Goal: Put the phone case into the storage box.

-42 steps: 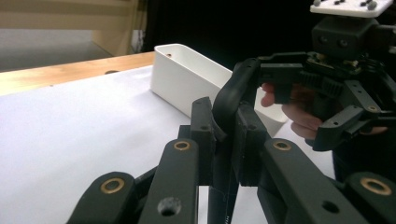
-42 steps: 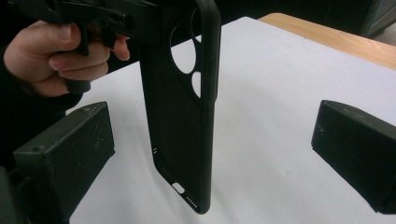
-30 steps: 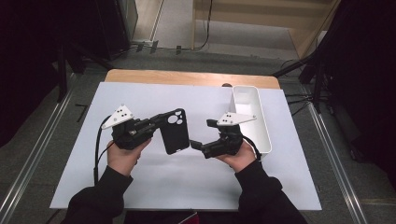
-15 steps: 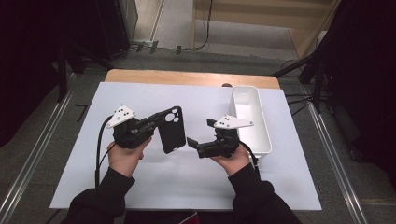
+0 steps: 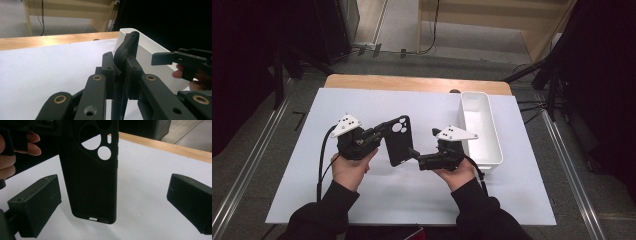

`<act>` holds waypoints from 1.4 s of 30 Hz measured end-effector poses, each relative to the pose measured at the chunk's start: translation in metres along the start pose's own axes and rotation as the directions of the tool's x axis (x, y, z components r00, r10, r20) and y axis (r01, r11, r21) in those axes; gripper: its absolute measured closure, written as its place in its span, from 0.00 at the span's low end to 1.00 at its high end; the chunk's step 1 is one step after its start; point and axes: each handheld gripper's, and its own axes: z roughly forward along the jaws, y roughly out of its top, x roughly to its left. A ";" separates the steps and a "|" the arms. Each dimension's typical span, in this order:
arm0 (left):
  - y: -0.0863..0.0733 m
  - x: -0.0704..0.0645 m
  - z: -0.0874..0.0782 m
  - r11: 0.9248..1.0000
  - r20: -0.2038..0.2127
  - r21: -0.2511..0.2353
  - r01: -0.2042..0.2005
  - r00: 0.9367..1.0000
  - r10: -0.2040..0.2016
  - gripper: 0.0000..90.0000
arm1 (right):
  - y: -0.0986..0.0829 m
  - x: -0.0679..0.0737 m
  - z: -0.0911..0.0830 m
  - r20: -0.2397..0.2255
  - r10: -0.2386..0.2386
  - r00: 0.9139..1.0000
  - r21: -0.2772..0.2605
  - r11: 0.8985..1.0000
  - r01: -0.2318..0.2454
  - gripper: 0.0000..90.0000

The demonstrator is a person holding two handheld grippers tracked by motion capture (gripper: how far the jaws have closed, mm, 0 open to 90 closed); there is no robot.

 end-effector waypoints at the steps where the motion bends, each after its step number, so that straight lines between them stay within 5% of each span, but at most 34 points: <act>1: 0.000 0.000 0.000 1.000 -0.001 0.002 -0.002 1.000 0.002 0.89 | 0.000 0.002 0.000 0.000 0.005 1.000 0.003 1.000 -0.005 0.00; 29: -0.009 -0.026 0.012 0.999 0.068 0.032 0.009 0.998 -0.012 0.89 | -0.001 0.017 0.014 0.037 -0.002 0.999 0.021 1.000 0.002 0.00; 42: -0.014 -0.036 0.016 1.000 0.064 0.028 -0.006 0.998 0.004 0.89 | -0.001 0.022 0.022 0.070 -0.010 0.998 0.025 1.000 0.009 0.00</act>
